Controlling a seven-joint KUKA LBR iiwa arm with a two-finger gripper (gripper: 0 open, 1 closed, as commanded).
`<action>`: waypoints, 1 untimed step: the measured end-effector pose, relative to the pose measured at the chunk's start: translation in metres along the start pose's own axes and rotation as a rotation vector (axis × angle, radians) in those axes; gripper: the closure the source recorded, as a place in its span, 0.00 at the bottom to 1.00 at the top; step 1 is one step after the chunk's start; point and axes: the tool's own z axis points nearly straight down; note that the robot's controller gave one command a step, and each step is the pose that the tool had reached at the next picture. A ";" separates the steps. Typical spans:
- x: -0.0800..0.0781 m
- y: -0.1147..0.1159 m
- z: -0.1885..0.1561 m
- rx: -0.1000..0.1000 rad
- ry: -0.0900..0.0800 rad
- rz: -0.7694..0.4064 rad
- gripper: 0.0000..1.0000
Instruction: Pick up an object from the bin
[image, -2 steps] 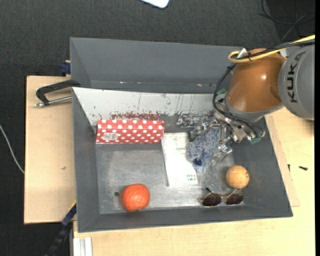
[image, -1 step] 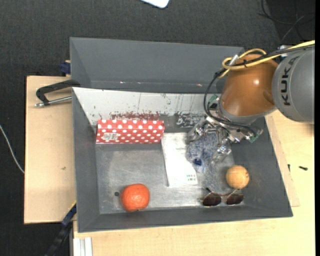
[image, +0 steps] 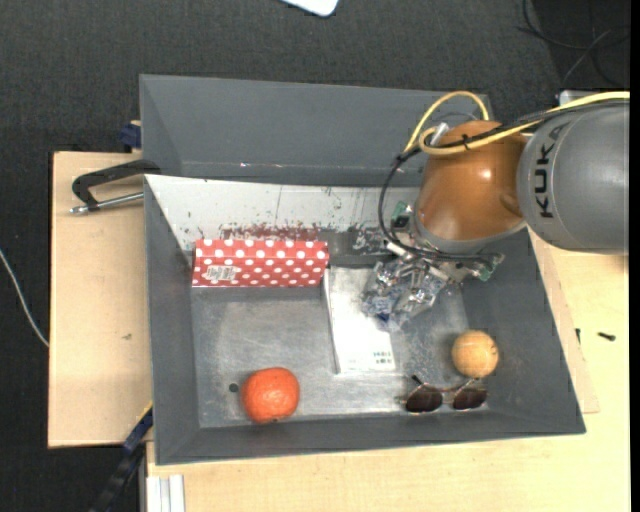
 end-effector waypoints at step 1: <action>0.000 0.000 0.000 0.000 0.000 0.000 1.00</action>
Offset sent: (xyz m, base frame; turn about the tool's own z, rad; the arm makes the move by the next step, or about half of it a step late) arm -0.0002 0.0001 0.0026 0.0001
